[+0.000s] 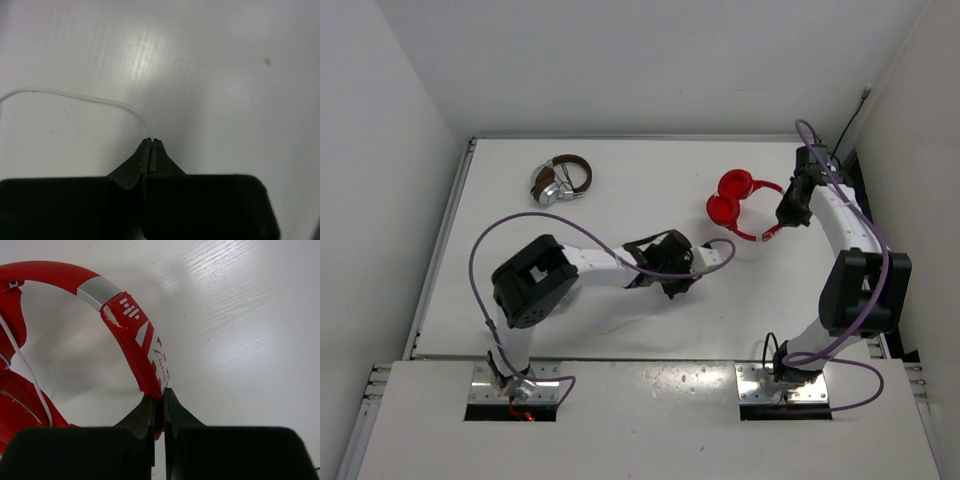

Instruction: Wrap the headphones

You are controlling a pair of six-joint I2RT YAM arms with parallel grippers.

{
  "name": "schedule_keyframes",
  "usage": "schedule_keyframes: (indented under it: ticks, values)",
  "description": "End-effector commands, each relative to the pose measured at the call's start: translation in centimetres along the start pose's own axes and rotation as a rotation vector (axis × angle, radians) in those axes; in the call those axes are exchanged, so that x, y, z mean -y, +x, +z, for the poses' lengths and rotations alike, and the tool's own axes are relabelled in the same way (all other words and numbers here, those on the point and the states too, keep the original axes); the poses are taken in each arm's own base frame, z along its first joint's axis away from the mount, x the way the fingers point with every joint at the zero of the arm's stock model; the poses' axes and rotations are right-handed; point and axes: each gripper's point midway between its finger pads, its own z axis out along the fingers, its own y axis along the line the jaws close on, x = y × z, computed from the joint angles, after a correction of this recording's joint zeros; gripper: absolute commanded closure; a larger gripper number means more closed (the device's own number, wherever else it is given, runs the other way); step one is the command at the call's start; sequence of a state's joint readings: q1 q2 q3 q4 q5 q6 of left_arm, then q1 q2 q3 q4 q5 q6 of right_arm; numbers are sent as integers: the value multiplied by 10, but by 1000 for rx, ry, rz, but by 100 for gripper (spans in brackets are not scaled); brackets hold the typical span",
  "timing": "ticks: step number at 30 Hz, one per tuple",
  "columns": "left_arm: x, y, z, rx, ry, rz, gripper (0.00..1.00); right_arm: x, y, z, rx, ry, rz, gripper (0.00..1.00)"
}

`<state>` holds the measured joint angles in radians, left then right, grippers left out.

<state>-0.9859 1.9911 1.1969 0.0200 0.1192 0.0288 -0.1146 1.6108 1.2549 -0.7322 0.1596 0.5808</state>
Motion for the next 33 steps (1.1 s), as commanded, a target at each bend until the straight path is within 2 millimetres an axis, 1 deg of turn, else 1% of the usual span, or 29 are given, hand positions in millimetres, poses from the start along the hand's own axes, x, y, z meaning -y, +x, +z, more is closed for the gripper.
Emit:
schedule_keyframes:
  ticks: [1,2,3,4,5,6,7,8,10,11,13,14,15,16,17,18,19,20,21,22,23,24,25,26,28,30,31,32,33]
  values:
    - [16,-41,-60,155,296,196,100,-26,-25,-6,118,-53,-44,100]
    - [19,-52,-78,180,353,216,100,-29,-24,-2,119,-49,-66,100]
    - [21,-61,-89,215,433,245,100,-33,-25,-3,129,-58,-84,100]
    - [20,-78,-102,223,461,246,100,-41,-25,-1,137,-62,-100,100]
    - [20,-89,-112,239,490,251,100,-46,-26,-2,146,-71,-117,100]
    - [15,-90,-110,231,516,245,100,-48,-25,-3,150,-68,-125,100]
    - [19,-97,-117,246,568,235,100,-53,-24,0,152,-74,-133,100]
    - [21,-110,-124,262,589,250,100,-62,-27,-3,175,-84,-155,100]
    - [12,-119,-129,280,599,247,100,-69,-26,-5,190,-93,-168,100]
    - [12,-130,-132,302,610,259,100,-75,-21,-3,186,-90,-196,100]
    - [10,-135,-135,315,625,265,100,-82,-25,-4,215,-95,-203,100]
    - [11,-143,-141,337,633,287,100,-82,-23,-1,208,-91,-205,100]
    - [12,-144,-143,332,635,290,100,-89,-21,-1,201,-108,-216,100]
    - [11,-144,-141,331,635,289,100,-91,-25,-3,210,-114,-213,100]
    - [7,-149,-141,335,612,298,100,-95,-21,-1,201,-116,-226,100]
    - [-1,-145,-136,321,594,285,100,-99,-18,-2,200,-123,-236,100]
    - [-4,-152,-136,332,573,290,100,-100,-20,-2,208,-126,-243,100]
    - [-20,-149,-131,322,531,262,100,-105,-16,-3,203,-142,-253,100]
    - [-31,-157,-127,346,496,257,100,-105,-11,-5,201,-145,-273,100]
    - [-40,-161,-128,355,471,235,100,-107,-13,-6,210,-150,-271,100]
    - [-57,-161,-126,353,440,184,100,-104,-11,-7,210,-148,-282,100]
    - [-67,-170,-131,375,412,181,100,-103,-5,-10,209,-152,-299,100]
    - [-76,-171,-128,375,391,166,100,-103,-6,-11,219,-156,-309,100]
    - [-95,-172,-126,376,337,142,100,-101,-4,-12,219,-156,-309,100]
    - [-110,-184,-129,410,273,154,100,-99,0,-17,232,-164,-339,100]
    - [-137,-190,-132,428,186,152,100,-98,5,-22,243,-173,-372,100]
    - [-142,-195,-130,439,170,152,100,-101,7,-24,253,-182,-386,100]
    - [-152,-192,-127,433,151,128,100,-94,10,-23,252,-165,-405,100]
    - [-164,-194,-128,442,125,116,100,-97,11,-26,267,-168,-409,100]
